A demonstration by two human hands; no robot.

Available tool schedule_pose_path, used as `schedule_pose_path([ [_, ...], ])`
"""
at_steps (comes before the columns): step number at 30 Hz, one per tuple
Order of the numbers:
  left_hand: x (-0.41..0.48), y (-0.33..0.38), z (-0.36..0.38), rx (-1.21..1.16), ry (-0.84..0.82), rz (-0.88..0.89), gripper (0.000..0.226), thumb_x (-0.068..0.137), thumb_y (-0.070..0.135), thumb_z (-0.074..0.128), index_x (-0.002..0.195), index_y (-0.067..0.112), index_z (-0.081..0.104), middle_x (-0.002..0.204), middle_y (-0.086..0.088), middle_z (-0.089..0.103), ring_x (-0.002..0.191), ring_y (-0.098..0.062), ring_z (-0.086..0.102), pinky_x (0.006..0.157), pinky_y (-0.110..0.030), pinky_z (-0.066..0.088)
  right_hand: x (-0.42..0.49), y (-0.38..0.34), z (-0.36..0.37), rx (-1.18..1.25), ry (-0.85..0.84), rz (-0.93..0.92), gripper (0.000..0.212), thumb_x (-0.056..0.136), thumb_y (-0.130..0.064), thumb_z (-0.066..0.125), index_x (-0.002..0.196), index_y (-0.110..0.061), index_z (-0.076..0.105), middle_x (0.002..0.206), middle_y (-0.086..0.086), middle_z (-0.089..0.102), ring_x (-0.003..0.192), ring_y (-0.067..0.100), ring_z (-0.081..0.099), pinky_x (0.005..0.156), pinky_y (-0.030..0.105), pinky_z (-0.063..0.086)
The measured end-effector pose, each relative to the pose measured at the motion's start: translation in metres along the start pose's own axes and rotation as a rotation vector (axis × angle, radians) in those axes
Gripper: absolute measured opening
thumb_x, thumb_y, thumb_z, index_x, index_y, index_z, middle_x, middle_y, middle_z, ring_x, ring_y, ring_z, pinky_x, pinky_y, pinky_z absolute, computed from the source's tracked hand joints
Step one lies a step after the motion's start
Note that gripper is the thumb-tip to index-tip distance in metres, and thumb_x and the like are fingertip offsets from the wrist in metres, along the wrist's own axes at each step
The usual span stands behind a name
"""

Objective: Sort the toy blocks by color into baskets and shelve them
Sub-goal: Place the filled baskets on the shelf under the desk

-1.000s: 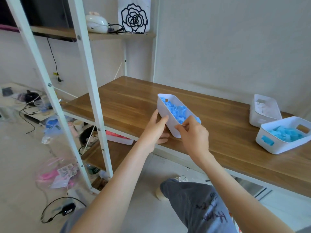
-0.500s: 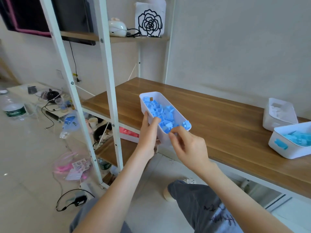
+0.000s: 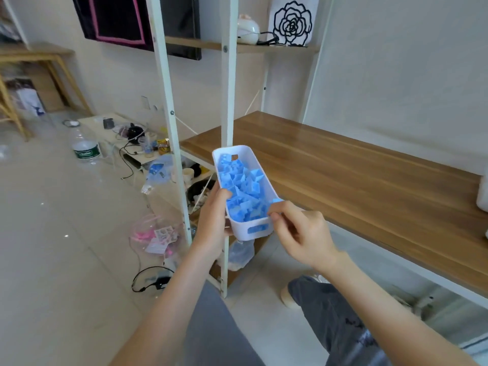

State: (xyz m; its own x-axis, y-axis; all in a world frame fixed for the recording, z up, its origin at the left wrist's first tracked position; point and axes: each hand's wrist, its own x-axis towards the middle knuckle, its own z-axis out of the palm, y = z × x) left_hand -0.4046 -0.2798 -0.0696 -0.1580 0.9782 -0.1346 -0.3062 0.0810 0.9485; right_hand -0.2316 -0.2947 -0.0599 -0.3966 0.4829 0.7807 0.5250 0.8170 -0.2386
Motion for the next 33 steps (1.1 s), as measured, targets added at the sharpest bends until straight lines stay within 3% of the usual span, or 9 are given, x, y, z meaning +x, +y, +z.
schedule_pose_path([
  [3, -0.005, 0.001, -0.020, -0.001, -0.011, -0.038, 0.014, 0.097, 0.027, 0.045, 0.095, 0.024, 0.059, 0.089, -0.002, 0.071, 0.066, -0.010, 0.070, 0.052, -0.026, 0.055, 0.003, -0.007, 0.013, 0.048, -0.110, -0.005, 0.011, 0.094, -0.020, 0.042, 0.089, -0.019, 0.052, 0.057, -0.015, 0.043, 0.047, 0.006, 0.038, 0.047, 0.005, 0.029],
  [6, 0.002, 0.004, -0.042, -0.032, 0.022, -0.110, 0.015, 0.098, 0.020, 0.044, 0.090, 0.020, 0.056, 0.092, -0.005, 0.063, 0.072, -0.017, 0.063, 0.061, -0.032, 0.053, 0.003, -0.007, 0.036, 0.037, -0.234, -0.010, 0.019, 0.095, -0.022, 0.042, 0.089, -0.014, 0.059, 0.061, -0.005, 0.058, 0.047, 0.009, 0.051, 0.043, 0.021, 0.045],
  [9, 0.010, -0.004, -0.072, -0.002, 0.079, -0.153, 0.013, 0.095, 0.026, 0.048, 0.101, 0.019, 0.059, 0.095, -0.006, 0.067, 0.085, -0.023, 0.065, 0.071, -0.039, 0.053, 0.005, -0.005, 0.060, 0.041, -0.340, -0.006, 0.024, 0.097, -0.027, 0.039, 0.091, -0.015, 0.059, 0.066, -0.003, 0.061, 0.051, 0.012, 0.056, 0.046, 0.030, 0.049],
  [16, 0.045, -0.054, -0.146, -0.033, 0.105, -0.282, 0.056, 0.075, 0.048, 0.061, 0.126, 0.026, 0.056, 0.116, -0.005, 0.069, 0.104, -0.028, 0.066, 0.085, -0.046, 0.052, 0.011, 0.003, 0.131, -0.036, -0.719, 0.051, 0.031, 0.097, -0.049, 0.035, 0.107, -0.021, 0.044, 0.090, -0.005, 0.064, 0.063, 0.005, 0.052, 0.058, 0.023, 0.052],
  [21, 0.096, -0.087, -0.176, -0.016, 0.152, -0.363, 0.055, 0.077, 0.049, 0.062, 0.126, 0.026, 0.055, 0.116, -0.005, 0.069, 0.107, -0.029, 0.065, 0.096, -0.051, 0.048, 0.013, 0.026, 0.191, -0.059, -0.912, 0.165, 0.031, 0.099, -0.046, 0.032, 0.117, -0.022, 0.040, 0.112, -0.001, 0.061, 0.085, 0.009, 0.062, 0.061, 0.019, 0.047],
  [25, 0.137, -0.115, -0.189, -0.021, 0.149, -0.410, 0.069, 0.066, 0.050, 0.070, 0.127, 0.022, 0.054, 0.117, -0.008, 0.068, 0.107, -0.031, 0.065, 0.098, -0.054, 0.046, 0.011, 0.045, 0.218, -0.122, -1.001, 0.170, 0.029, 0.102, -0.035, 0.027, 0.121, -0.018, 0.041, 0.109, 0.007, 0.062, 0.095, 0.021, 0.063, 0.078, 0.034, 0.055],
  [27, 0.156, -0.128, -0.194, -0.016, 0.123, -0.449, 0.073, 0.064, 0.051, 0.072, 0.128, 0.021, 0.053, 0.117, -0.008, 0.068, 0.108, -0.031, 0.064, 0.098, -0.055, 0.046, 0.010, 0.055, 0.234, -0.177, -1.063, 0.163, 0.029, 0.102, -0.036, 0.028, 0.121, -0.017, 0.040, 0.112, 0.006, 0.062, 0.094, 0.021, 0.064, 0.077, 0.036, 0.056],
  [31, 0.188, -0.149, -0.194, 0.012, 0.095, -0.464, 0.053, 0.077, 0.047, 0.066, 0.123, 0.021, 0.057, 0.115, -0.008, 0.069, 0.104, -0.030, 0.066, 0.097, -0.055, 0.047, 0.004, 0.078, 0.266, -0.213, -1.154, 0.235, 0.034, 0.101, -0.037, 0.029, 0.128, -0.017, 0.036, 0.119, 0.005, 0.059, 0.100, 0.021, 0.063, 0.078, 0.035, 0.056],
  [33, 0.202, -0.156, -0.191, 0.037, 0.135, -0.463, 0.030, 0.087, 0.038, 0.062, 0.114, 0.024, 0.061, 0.108, -0.004, 0.071, 0.097, -0.026, 0.069, 0.088, -0.046, 0.053, 0.003, 0.084, 0.277, -0.271, -1.208, 0.213, 0.034, 0.102, -0.028, 0.032, 0.132, -0.012, 0.035, 0.125, 0.008, 0.052, 0.104, 0.024, 0.061, 0.081, 0.038, 0.055],
])
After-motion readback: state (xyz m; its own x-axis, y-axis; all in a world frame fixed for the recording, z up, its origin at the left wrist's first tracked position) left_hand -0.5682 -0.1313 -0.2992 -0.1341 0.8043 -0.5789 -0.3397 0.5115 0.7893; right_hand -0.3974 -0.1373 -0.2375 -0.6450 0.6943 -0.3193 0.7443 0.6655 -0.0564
